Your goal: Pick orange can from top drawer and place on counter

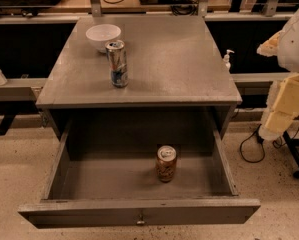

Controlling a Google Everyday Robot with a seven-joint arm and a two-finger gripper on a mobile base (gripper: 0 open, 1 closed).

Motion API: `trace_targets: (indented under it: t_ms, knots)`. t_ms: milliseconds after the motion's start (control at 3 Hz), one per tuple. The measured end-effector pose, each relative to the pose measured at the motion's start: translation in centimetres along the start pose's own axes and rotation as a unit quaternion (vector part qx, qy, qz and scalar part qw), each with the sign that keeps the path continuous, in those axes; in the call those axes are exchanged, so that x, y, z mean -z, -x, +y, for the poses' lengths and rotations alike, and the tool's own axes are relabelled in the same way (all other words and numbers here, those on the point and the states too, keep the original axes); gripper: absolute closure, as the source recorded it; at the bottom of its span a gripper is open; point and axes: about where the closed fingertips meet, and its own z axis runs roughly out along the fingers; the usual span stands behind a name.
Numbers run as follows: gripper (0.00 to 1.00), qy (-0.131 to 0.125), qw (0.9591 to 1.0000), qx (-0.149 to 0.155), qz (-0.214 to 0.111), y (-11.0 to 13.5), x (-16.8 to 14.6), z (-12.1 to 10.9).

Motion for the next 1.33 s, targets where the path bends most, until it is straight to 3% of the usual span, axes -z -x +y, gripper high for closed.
trace_targets:
  t_ms: [333, 667, 1000, 1333]
  knots:
    - [0.00, 0.000, 1.0000, 0.000, 0.000, 0.0, 0.0, 0.0]
    - [0.00, -0.019, 0.9995, -0.009, -0.024, 0.5, -1.0, -0.2]
    - [0.00, -0.022, 0.9956, -0.031, -0.086, 2.3, -3.4, 3.4]
    - [0.00, -0.011, 0.9903, -0.071, -0.119, 2.1, -5.7, 5.3]
